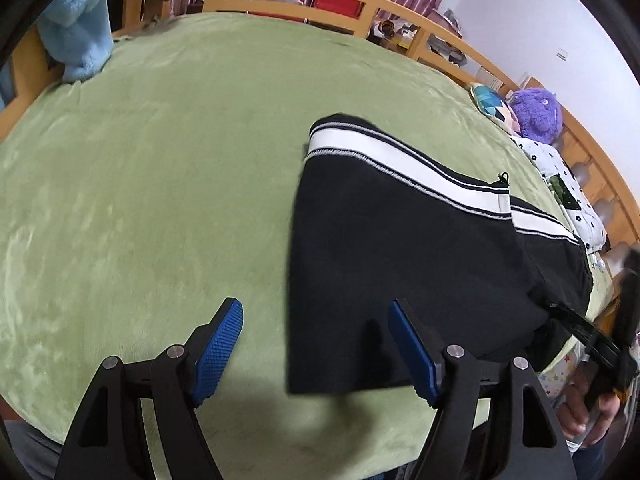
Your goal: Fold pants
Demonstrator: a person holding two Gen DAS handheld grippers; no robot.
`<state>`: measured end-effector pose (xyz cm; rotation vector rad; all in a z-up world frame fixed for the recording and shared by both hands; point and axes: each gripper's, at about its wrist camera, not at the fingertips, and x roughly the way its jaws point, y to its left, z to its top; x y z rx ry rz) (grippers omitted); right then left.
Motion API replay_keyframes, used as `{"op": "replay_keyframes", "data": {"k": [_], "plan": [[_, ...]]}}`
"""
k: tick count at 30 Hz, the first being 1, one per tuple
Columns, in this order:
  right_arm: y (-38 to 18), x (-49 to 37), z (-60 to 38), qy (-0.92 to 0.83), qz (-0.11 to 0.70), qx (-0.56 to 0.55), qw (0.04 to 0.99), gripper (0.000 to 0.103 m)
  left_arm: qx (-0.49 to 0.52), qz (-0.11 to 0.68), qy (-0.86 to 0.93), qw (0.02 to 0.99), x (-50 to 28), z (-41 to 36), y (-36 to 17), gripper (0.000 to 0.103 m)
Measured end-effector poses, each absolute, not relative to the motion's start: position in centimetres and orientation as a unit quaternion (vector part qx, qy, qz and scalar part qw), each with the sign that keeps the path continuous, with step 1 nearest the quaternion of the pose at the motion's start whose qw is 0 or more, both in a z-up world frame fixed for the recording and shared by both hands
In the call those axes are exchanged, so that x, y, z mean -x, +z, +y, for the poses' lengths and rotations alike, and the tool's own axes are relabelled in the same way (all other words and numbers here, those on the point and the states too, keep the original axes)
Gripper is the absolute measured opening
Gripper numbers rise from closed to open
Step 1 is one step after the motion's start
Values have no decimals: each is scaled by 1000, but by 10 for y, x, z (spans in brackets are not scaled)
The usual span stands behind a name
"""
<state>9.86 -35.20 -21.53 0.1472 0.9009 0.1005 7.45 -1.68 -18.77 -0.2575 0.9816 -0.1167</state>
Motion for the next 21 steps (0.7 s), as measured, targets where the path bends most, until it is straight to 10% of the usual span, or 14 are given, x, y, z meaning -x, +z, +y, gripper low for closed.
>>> {"op": "replay_keyframes", "data": {"k": [11,16,21], "plan": [[-224,-81,-339,99,471,-38,875,36,138,494,-86,854,-85,-8,-211,74],[-183,-98,-342,99,399,-23,911,87,161,494,-92,849,-90,1,-220,74],[-198,-175,-342,84,421,-22,903,79,159,492,-88,852,-94,7,-219,74]]}}
